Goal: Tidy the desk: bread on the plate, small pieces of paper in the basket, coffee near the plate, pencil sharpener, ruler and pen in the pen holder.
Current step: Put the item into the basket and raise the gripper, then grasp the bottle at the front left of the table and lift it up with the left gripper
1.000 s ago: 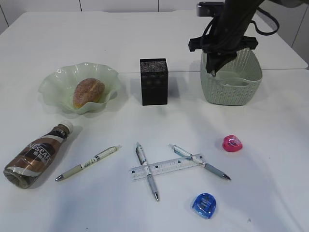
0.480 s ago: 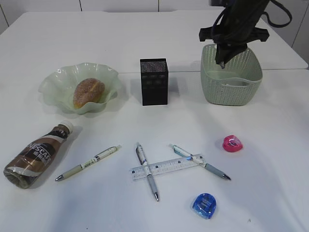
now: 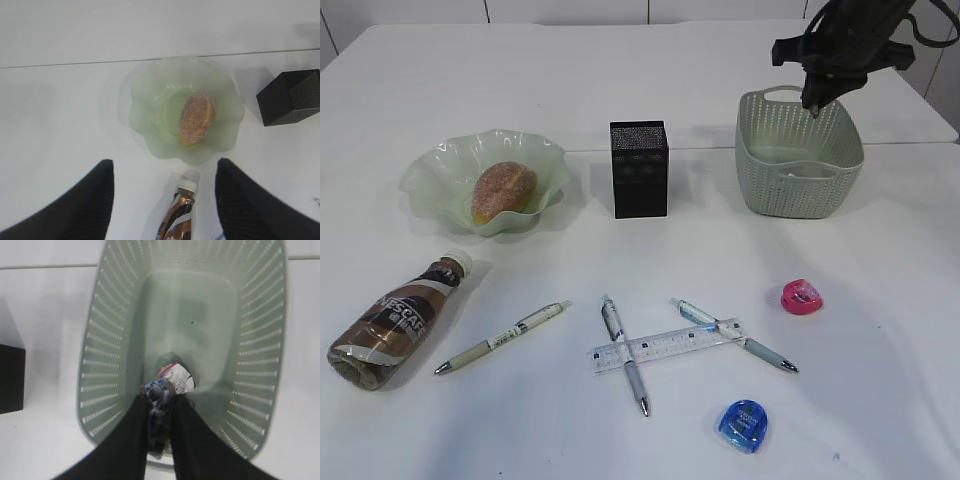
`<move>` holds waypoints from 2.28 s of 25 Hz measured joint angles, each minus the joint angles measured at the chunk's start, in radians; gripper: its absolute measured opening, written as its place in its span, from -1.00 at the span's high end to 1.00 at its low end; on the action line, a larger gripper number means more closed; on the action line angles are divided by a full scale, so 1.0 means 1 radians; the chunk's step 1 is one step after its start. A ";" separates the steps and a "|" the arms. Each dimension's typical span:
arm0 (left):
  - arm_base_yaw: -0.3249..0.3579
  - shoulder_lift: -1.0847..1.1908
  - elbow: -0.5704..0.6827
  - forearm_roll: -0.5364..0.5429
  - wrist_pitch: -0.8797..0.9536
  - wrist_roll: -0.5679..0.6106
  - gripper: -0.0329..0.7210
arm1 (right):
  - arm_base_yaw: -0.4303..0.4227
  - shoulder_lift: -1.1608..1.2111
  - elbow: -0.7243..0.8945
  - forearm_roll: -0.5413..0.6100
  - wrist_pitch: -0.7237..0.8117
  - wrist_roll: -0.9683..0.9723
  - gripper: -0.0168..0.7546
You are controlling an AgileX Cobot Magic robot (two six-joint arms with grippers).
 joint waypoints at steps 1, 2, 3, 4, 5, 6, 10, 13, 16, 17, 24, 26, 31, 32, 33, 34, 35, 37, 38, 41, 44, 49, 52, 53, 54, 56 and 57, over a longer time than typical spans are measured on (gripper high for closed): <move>0.000 0.000 0.000 0.000 0.000 0.000 -0.27 | -0.006 0.010 -0.004 0.000 -0.002 0.000 0.61; 0.000 0.000 0.000 0.000 0.000 0.000 -0.27 | -0.009 0.013 -0.004 0.000 -0.005 0.000 0.61; 0.000 0.000 0.000 0.000 0.000 0.000 -0.27 | -0.013 0.028 -0.004 0.000 -0.011 0.000 0.61; 0.000 0.000 0.000 0.000 0.000 0.000 -0.27 | -0.013 0.033 -0.004 -0.006 -0.013 0.000 0.61; 0.000 0.000 0.000 0.000 0.000 0.000 -0.27 | -0.013 0.043 -0.004 -0.010 -0.021 0.000 0.61; 0.000 0.000 0.000 -0.002 0.000 0.000 -0.27 | -0.015 0.048 -0.004 -0.017 -0.031 0.000 0.61; 0.000 0.000 0.000 -0.001 0.000 0.000 -0.27 | -0.017 0.061 -0.008 -0.022 -0.050 0.000 0.47; 0.000 0.000 0.000 -0.001 0.000 0.000 -0.27 | -0.017 0.079 -0.017 -0.023 -0.057 0.000 0.05; 0.000 0.000 0.000 -0.002 0.000 0.000 -0.27 | -0.017 0.095 -0.017 -0.024 -0.057 0.002 -0.15; 0.000 0.000 0.000 -0.004 0.000 0.000 -0.27 | -0.017 0.098 -0.017 -0.024 -0.057 0.004 -0.31; 0.000 0.000 0.000 -0.008 0.000 0.000 -0.27 | -0.019 0.102 -0.045 -0.024 -0.006 0.006 -0.40; 0.000 0.000 0.000 -0.008 0.000 0.000 -0.27 | -0.019 0.084 -0.055 -0.024 0.037 0.006 -0.40; 0.000 0.000 0.000 -0.008 0.000 0.000 -0.27 | -0.019 0.002 -0.057 -0.024 0.104 0.006 -0.40; 0.000 0.000 0.000 -0.008 0.000 0.000 -0.27 | -0.019 -0.032 -0.056 -0.024 0.111 0.006 -0.40; 0.000 0.000 0.000 -0.008 0.000 0.000 -0.27 | -0.019 -0.037 -0.056 -0.024 0.111 0.006 -0.40; 0.000 0.000 0.000 -0.010 0.000 0.000 -0.27 | -0.019 -0.037 -0.056 -0.024 0.111 0.006 -0.40; 0.000 0.000 0.000 -0.014 0.000 0.000 -0.27 | -0.019 -0.037 -0.056 -0.024 0.111 0.006 -0.40; 0.000 0.000 0.000 -0.024 0.000 0.002 -0.27 | -0.019 -0.152 -0.041 -0.024 0.124 0.006 -0.40; 0.000 0.000 0.000 -0.033 0.000 0.005 -0.27 | -0.019 -0.191 -0.020 -0.024 0.124 0.004 -0.40; 0.000 0.000 0.000 -0.070 0.000 0.026 -0.27 | -0.019 -0.265 0.026 -0.024 0.129 0.003 -0.40; 0.000 0.000 0.000 -0.112 0.000 0.032 -0.27 | -0.019 -0.380 0.116 -0.024 0.130 0.000 -0.40; 0.000 0.000 0.000 -0.139 0.000 0.040 -0.27 | -0.019 -0.533 0.266 -0.024 0.131 0.000 -0.40; 0.000 -0.002 0.027 -0.140 0.000 0.045 -0.27 | -0.019 -0.603 0.355 -0.024 0.131 0.000 -0.40; 0.000 -0.003 0.046 -0.143 0.000 0.045 -0.27 | -0.019 -0.642 0.402 -0.024 0.132 0.000 -0.40; 0.000 -0.005 0.064 -0.145 0.000 0.049 -0.27 | -0.019 -0.663 0.431 -0.024 0.132 0.000 -0.40; 0.000 -0.005 0.115 -0.152 0.000 0.056 -0.27 | -0.019 -0.700 0.487 -0.024 0.132 0.000 -0.40; -0.002 -0.005 0.145 -0.152 0.000 0.058 -0.27 | -0.019 -0.725 0.514 -0.024 0.132 0.000 -0.40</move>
